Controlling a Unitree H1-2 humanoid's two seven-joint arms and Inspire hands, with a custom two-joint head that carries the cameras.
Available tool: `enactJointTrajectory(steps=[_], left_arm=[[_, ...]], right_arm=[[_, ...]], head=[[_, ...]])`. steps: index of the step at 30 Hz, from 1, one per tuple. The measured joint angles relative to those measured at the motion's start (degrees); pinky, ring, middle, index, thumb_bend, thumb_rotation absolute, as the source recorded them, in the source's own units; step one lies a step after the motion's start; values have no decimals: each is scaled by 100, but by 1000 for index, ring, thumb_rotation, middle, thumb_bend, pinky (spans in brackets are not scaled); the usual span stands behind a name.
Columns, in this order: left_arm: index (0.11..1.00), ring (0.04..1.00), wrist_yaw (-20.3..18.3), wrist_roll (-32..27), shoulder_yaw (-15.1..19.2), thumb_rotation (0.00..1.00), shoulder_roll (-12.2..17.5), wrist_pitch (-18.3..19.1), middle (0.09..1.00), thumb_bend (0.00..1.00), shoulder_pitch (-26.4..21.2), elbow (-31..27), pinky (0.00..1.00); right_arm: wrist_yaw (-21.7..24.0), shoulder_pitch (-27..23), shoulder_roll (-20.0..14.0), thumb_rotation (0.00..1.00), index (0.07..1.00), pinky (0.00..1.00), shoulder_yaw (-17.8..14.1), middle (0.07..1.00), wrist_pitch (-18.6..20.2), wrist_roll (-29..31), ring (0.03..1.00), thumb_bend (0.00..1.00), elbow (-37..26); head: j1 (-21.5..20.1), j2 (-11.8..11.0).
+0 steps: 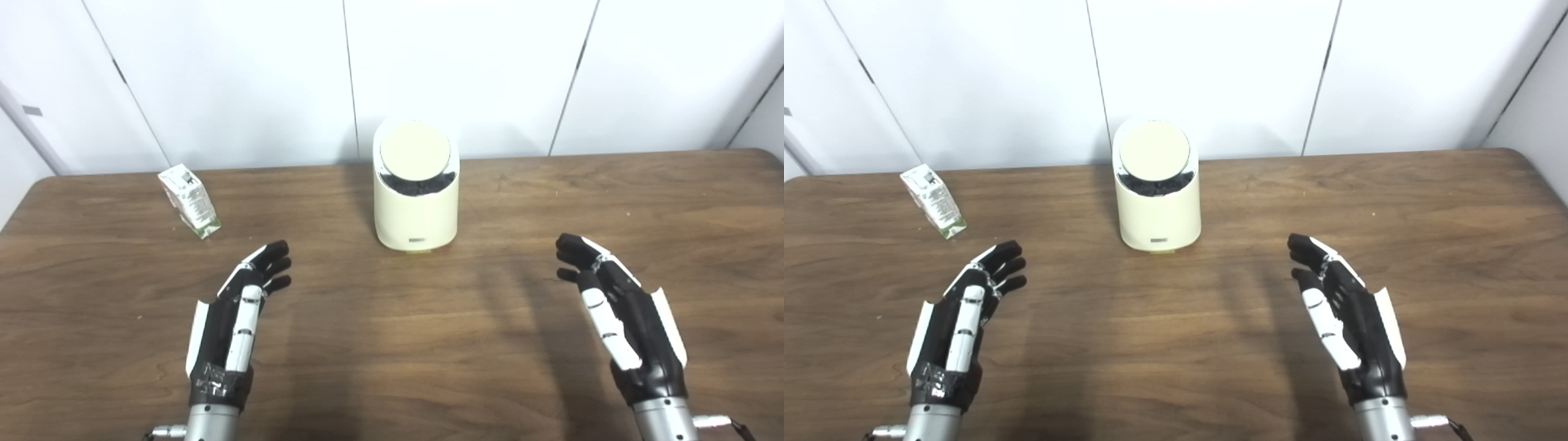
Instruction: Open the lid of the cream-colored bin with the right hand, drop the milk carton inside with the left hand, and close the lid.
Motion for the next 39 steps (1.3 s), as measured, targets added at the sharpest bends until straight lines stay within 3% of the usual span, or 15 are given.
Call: enactJointTrajectory(steps=[15,19,21,26,29,32,36,39], left_arm=[[829,837,5,5,-2,849,-5,2,850,194,-1,1,790],[826,835,15,6,-8,845,-11,0,847,188,-6,43,783],[831,838,13,7,-17,856,-11,1,851,211,-9,43,790],[833,845,4,9,-12,855,-7,1,852,210,-6,56,806],[834,852,1,13,-7,861,-6,0,851,204,1,155,811],[834,855,1,17,-17,859,-12,-2,852,199,0,213,825],[838,859,-3,17,-16,853,-7,-6,858,202,-5,214,834],[838,860,-3,16,-11,851,-2,-6,862,203,-3,215,830]], right_arm=[[0,-8,-1,572,788,784,-7,820,-9,69,835,105,38],[-17,-24,0,699,827,818,-30,855,64,-58,863,248,38],[-27,-34,1,712,846,848,-40,876,272,-79,885,266,-59],[23,-165,2,857,919,941,5,930,879,49,937,317,-370],[76,-499,49,850,958,965,13,968,1300,92,975,402,-499],[108,-1205,242,848,977,968,2,980,1779,-18,985,429,-729],[268,-2320,149,757,973,943,-18,983,2125,-217,981,459,-890],[314,-2868,91,716,979,940,-35,981,2258,-376,979,536,-748]], head=[[-26,-18],[17,-35],[18,-44],[-9,-70],[-53,-123],[-62,-176],[-44,-202],[-53,-211]])
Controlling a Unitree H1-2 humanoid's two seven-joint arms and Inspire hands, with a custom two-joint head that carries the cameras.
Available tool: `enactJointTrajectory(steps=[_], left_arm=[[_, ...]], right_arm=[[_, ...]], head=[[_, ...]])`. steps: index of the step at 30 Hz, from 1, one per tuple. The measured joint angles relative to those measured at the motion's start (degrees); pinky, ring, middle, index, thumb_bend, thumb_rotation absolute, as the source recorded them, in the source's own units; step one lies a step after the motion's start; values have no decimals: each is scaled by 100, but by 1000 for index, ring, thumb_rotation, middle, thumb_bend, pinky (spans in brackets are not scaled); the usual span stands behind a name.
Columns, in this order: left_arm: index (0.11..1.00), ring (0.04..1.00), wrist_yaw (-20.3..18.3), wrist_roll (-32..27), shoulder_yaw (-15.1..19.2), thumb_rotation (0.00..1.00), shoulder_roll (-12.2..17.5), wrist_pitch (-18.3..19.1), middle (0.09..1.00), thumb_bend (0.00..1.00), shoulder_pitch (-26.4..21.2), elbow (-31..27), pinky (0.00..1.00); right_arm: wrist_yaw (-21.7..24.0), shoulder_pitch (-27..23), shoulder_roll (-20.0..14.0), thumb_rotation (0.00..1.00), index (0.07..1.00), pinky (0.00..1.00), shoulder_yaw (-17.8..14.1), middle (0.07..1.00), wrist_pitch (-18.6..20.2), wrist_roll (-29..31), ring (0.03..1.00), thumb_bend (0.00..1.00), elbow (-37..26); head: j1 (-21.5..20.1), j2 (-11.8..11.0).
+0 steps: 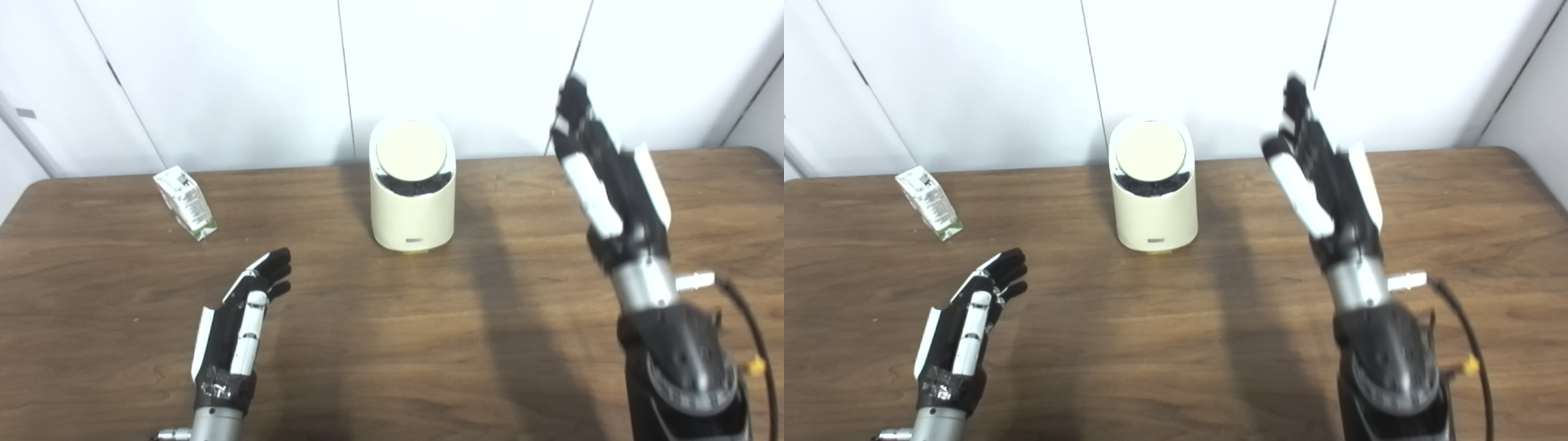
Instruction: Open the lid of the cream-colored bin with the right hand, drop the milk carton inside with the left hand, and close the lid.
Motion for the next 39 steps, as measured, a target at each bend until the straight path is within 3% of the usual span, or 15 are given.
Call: enactJointTrajectory(steps=[5,10,15,18,20,24,39], left_arm=[[838,856,-5,2,-16,837,-5,-21,859,208,11,8,814],[842,860,-6,3,-36,821,-10,-30,862,205,17,26,821],[849,869,-5,19,-79,816,-12,-40,868,212,17,61,841],[850,871,-2,35,-98,814,-14,-40,869,214,17,61,842],[850,873,0,60,-113,812,-15,-42,873,217,17,67,839],[856,880,6,164,-151,789,-40,-42,878,223,21,68,843],[856,880,30,258,-247,766,-75,-38,877,234,29,67,850]], right_arm=[[87,-344,-58,730,955,876,207,959,132,-570,951,634,421],[160,-888,-54,594,947,834,356,967,166,-1294,941,707,859],[260,-1409,81,531,958,833,463,971,166,-1490,943,747,1526],[253,-1551,85,563,938,758,674,954,165,-1865,895,794,2044],[256,-1610,3,556,939,783,860,960,161,-2165,900,794,2349],[232,-1757,-100,529,939,730,948,961,134,-2495,867,809,2853],[52,-2027,-74,312,938,806,1063,967,-87,-2694,933,807,3989]], head=[[-18,0],[0,-61],[9,-79],[17,-105],[0,-114],[9,-123],[61,-106]])
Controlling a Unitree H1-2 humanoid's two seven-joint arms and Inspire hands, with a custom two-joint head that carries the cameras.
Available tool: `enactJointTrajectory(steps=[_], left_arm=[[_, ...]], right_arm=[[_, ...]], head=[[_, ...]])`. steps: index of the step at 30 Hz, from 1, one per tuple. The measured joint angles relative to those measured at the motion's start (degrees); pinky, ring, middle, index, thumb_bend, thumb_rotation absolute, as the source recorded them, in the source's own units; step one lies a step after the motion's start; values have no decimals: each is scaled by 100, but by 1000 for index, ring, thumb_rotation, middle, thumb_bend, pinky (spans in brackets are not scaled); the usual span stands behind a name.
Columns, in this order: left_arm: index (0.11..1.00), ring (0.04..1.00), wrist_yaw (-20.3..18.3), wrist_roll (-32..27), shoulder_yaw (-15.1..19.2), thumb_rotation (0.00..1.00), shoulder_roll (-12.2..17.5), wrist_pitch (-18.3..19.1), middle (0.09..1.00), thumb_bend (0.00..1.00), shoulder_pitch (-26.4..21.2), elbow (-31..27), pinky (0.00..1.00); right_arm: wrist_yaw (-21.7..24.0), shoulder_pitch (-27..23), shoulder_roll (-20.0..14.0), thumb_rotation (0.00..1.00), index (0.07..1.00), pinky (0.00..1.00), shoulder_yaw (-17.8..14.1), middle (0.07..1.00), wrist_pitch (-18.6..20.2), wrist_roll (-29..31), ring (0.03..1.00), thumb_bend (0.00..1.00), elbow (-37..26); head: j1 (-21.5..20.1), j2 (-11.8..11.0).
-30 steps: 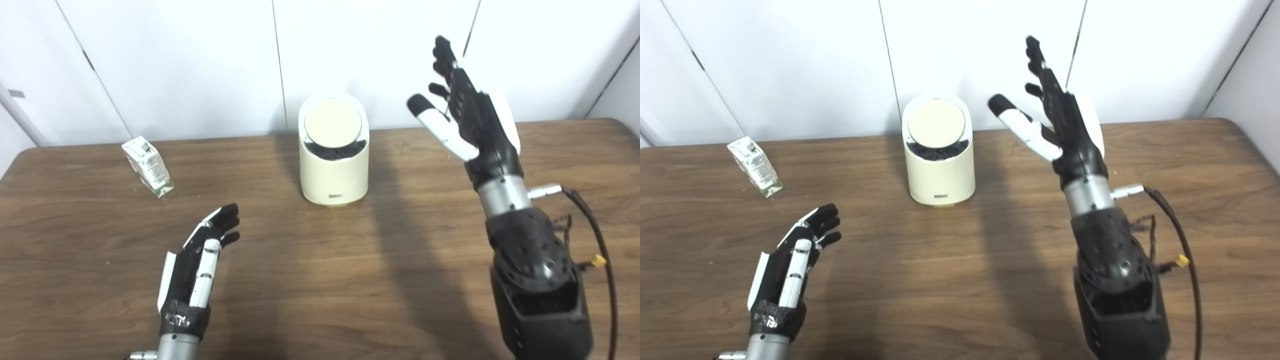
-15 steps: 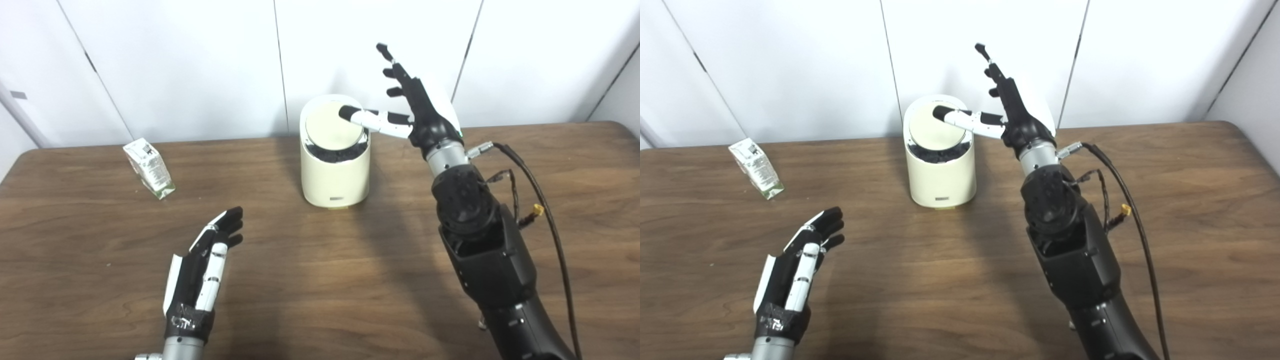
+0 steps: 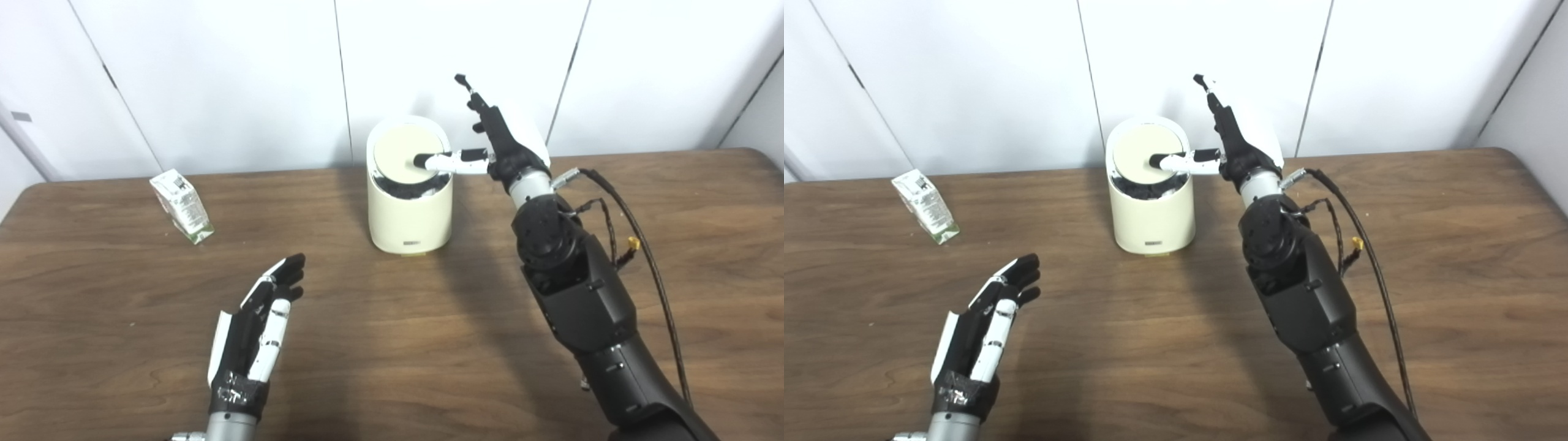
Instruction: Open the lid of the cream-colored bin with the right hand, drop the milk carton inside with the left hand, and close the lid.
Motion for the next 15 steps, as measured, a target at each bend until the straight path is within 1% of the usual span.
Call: enactJointTrajectory(steps=[5,8,10,12,15], left_arm=[[860,878,0,1,-13,774,-5,-1,876,235,3,0,856],[863,888,-1,4,-36,793,-8,-1,883,248,6,0,869],[860,884,-1,15,-55,794,-13,0,879,251,6,0,860],[860,887,2,74,-65,797,-19,0,879,253,8,0,877],[858,882,11,131,-80,796,-28,2,878,259,9,0,875]], right_arm=[[-54,-102,-3,316,945,874,2,972,-12,-40,968,805,284],[-136,-170,-3,308,948,895,26,975,-32,-83,975,814,403],[-199,-194,-6,303,943,905,37,973,-50,-102,977,822,479],[-291,-220,-7,299,940,927,88,973,-94,-164,980,836,542],[-385,-283,-9,313,941,938,161,972,-104,-281,980,858,662]], head=[[0,-26],[18,-26],[9,-26],[9,-26],[18,-35]])
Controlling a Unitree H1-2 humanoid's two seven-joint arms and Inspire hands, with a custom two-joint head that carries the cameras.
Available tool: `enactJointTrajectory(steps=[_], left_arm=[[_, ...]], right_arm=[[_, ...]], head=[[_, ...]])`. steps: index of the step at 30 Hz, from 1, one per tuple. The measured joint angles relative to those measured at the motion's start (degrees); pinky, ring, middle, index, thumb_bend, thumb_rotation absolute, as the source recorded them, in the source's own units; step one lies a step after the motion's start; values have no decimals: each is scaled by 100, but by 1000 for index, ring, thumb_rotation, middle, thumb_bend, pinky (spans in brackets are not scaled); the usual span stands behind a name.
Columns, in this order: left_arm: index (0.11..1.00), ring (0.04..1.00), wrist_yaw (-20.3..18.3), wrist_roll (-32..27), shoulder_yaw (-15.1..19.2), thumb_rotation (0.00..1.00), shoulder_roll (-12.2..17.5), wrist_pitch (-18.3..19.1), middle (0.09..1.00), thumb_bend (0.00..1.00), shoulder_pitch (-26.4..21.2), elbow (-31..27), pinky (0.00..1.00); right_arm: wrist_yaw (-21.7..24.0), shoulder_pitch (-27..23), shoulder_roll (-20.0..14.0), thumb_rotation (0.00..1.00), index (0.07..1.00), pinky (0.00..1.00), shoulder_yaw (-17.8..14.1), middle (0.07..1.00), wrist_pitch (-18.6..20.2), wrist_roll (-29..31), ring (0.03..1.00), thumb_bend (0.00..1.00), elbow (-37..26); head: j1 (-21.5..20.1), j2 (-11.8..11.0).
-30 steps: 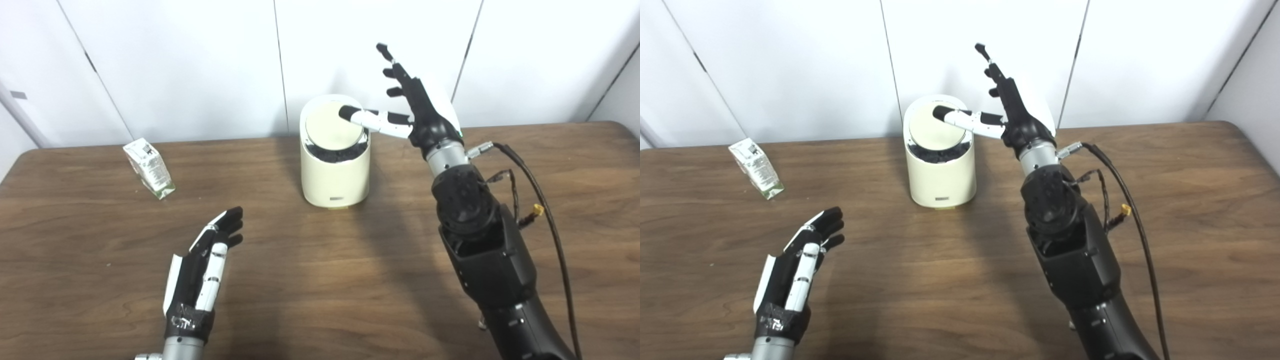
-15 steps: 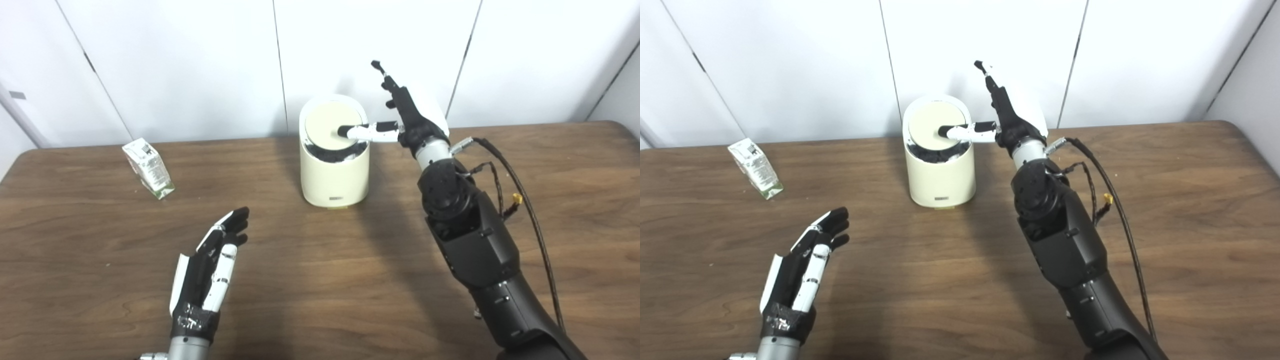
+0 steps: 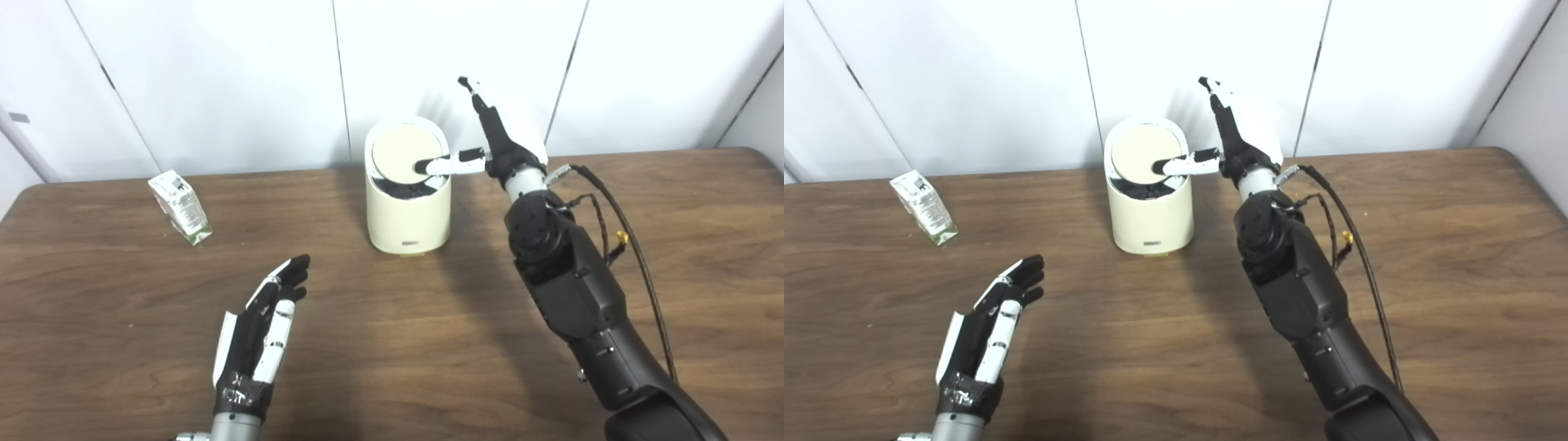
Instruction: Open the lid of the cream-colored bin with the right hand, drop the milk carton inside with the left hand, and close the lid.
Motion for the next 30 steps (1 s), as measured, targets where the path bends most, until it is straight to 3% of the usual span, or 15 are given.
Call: enactJointTrajectory(steps=[21,23,27,30], left_arm=[[857,884,30,53,-49,807,-37,-2,875,255,6,0,862],[860,885,30,51,-47,809,-37,-2,877,257,6,0,868],[856,882,30,55,-47,801,-37,-2,877,265,5,1,859],[857,881,30,55,-46,799,-37,-2,876,259,3,4,860]], right_arm=[[-285,-117,-11,264,959,966,299,988,-54,-464,996,898,72],[-282,-116,-8,338,959,966,304,988,-52,-479,996,878,55],[-193,-25,-37,701,964,966,313,992,-54,-483,1000,822,46],[-119,138,-45,820,957,966,361,990,-88,-466,999,828,50]], head=[[-9,-9],[-18,-18],[-35,-26],[-44,-35]])
